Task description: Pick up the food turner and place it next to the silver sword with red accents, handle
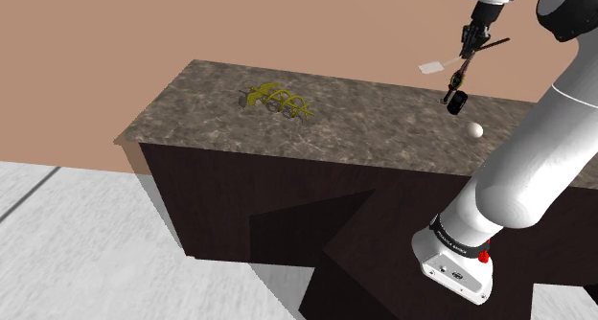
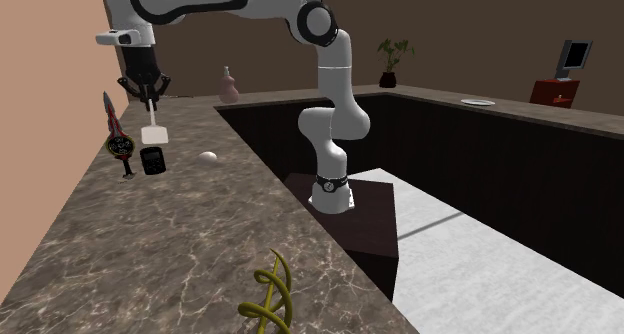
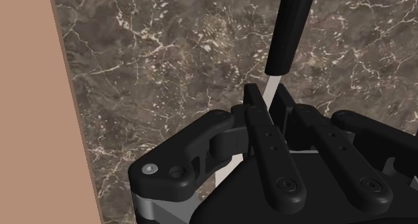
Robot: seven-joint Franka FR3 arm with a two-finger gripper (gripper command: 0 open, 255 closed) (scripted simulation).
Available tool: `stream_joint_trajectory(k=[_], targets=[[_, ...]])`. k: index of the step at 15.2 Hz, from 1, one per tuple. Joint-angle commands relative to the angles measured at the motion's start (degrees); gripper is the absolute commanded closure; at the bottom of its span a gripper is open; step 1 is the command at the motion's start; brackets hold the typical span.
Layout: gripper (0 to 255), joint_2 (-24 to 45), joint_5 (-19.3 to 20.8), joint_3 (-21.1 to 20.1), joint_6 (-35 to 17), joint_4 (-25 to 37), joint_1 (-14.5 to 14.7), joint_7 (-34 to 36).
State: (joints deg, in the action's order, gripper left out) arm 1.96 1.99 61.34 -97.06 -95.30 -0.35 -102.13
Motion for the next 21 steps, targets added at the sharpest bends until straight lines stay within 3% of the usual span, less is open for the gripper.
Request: stream_joint_trajectory(k=[1, 21], targets=[[255, -0.1, 0.1, 0.1, -1.7, -1.7, 0.0, 0.0], [255, 2.2, -2.0, 0.1, -16.9, -15.8, -0.6, -0.8]])
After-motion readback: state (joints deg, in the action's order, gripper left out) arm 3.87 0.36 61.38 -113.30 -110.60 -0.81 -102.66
